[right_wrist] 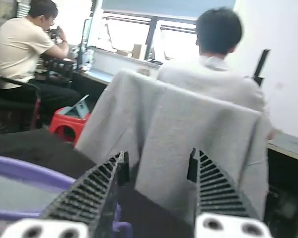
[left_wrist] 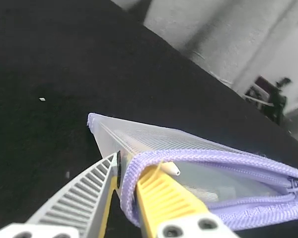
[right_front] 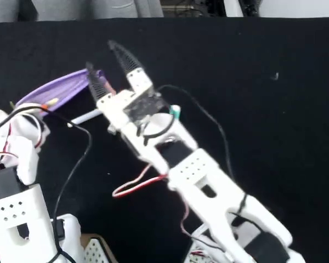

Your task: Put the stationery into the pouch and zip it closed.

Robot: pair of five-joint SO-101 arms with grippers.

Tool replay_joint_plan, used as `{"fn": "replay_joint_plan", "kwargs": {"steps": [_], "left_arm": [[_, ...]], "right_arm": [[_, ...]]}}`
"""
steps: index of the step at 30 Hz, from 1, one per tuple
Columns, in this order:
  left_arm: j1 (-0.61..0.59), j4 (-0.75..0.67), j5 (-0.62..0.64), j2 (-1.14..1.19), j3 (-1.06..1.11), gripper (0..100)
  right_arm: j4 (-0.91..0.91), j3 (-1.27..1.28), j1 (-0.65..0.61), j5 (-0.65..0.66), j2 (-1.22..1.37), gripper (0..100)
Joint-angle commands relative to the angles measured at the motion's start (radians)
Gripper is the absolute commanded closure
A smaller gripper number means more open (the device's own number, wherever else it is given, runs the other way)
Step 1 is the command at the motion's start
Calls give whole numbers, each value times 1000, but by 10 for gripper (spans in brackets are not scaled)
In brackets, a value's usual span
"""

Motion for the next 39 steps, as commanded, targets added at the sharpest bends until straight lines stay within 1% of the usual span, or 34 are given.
{"fn": "replay_joint_plan", "kwargs": {"steps": [1,8,10,14,16,19,21,34,36,39], "left_arm": [[-76,-25,52,-14,-27,971],[-193,-17,60,-14,-18,971],[-231,14,60,-14,-25,971],[-285,35,60,-14,-27,971],[-298,34,60,-14,-19,971],[-306,35,60,-14,-19,971],[-309,35,60,-14,-19,971],[-308,35,60,-14,-19,971],[-308,34,60,-14,-19,971],[-303,32,60,-14,-19,971]], "right_arm": [[74,-101,74,14,-91,800],[222,-229,181,14,-97,801],[241,-249,203,14,-96,801],[249,-257,215,17,-87,801],[249,-259,207,52,-54,801],[249,-286,178,135,31,801],[249,-311,172,163,104,801],[270,-519,160,175,598,801],[322,-564,140,221,659,801],[417,-639,101,339,746,801]]}}
